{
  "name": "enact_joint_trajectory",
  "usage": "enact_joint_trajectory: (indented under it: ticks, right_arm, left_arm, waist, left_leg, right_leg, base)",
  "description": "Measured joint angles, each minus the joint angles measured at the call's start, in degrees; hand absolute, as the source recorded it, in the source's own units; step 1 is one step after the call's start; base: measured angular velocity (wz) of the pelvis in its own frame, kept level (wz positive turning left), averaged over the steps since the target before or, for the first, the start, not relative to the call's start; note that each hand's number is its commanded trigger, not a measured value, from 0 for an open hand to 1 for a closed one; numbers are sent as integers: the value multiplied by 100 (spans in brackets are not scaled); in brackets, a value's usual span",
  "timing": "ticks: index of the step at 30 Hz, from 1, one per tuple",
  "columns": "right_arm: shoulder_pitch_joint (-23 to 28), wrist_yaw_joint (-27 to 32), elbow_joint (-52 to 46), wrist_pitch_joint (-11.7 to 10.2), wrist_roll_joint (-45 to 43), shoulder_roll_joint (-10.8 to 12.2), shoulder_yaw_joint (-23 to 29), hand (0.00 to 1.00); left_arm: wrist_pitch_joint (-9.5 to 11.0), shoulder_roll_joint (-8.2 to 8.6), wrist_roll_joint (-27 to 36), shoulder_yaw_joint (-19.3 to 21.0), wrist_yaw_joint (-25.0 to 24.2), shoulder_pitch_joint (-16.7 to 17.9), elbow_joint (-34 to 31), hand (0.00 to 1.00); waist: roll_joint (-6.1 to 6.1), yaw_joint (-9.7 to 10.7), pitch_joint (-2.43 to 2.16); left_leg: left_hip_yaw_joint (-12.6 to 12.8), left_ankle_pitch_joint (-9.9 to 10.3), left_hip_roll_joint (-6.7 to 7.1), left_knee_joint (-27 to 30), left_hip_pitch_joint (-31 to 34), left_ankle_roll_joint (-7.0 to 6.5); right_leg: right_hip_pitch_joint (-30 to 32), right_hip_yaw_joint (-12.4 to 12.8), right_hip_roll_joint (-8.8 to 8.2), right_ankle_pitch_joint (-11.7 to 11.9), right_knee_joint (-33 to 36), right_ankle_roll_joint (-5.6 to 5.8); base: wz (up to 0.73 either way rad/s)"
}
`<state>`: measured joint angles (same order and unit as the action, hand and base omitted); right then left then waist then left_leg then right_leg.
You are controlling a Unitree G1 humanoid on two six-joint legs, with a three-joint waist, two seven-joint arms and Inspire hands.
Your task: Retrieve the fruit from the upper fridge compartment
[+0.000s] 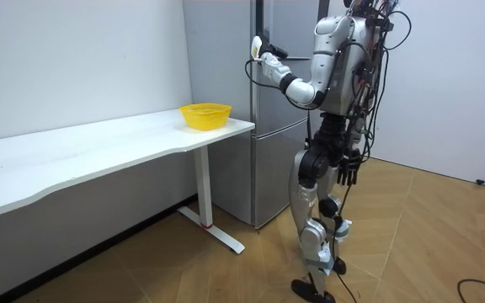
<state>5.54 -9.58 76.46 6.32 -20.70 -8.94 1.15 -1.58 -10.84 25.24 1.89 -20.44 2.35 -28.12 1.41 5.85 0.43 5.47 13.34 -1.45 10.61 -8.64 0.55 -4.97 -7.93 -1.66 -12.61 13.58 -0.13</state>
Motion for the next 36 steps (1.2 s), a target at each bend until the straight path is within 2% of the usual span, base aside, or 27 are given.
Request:
enact_joint_trajectory:
  ticks: [5,22,27,31,32,33,36]
  right_arm:
    - [1,1,-11,2,0,1,0,0]
    - [-1,4,35,-2,-3,1,2,0]
    - [-19,3,45,-2,-22,1,4,0]
    - [-44,1,95,-3,1,-1,-2,0]
    - [-46,-1,98,-3,5,-1,-2,0]
    - [-48,-12,105,-7,7,-1,-2,0]
    - [-48,-60,117,-25,11,-1,-6,0]
  left_arm:
    - [-41,-44,27,-12,-5,33,9,100]
    - [-94,-62,34,-43,0,33,-12,100]
    - [-94,-61,48,-34,-51,33,-33,79]
    - [-93,-65,190,-33,-146,33,-89,47]
    - [-93,-69,213,-36,-158,33,-122,33]
    - [-92,-80,228,-38,-186,33,-196,2]
    - [-91,-123,234,-57,-241,33,-266,0]
  waist:
    - [-2,-59,-2]
    - [12,-3,-9]
    - [10,-8,-9]
    - [-1,-9,-11]
    - [-6,-9,-11]
    - [-18,-10,-14]
    - [-39,-8,-20]
  left_leg:
    - [0,0,2,-17,1,0]
    - [-4,-1,4,-17,0,-1]
    - [-1,-1,6,-18,2,-1]
    - [1,-1,8,-21,3,-1]
    - [1,-1,8,-23,3,-1]
    - [1,-1,8,-25,1,-1]
    - [0,-1,8,-25,-21,-1]
  right_leg:
    - [2,-14,-2,8,0,12]
    - [-11,3,10,34,-86,24]
    - [-7,4,8,34,-92,24]
    - [-8,3,3,34,-98,24]
    - [-9,2,3,34,-98,24]
    - [-10,2,3,34,-98,24]
    - [-71,0,4,35,-98,25]
  base:
    - [5]
    - [1]
    - [0]
    - [0]
    - [0]
    - [0]
    - [0]
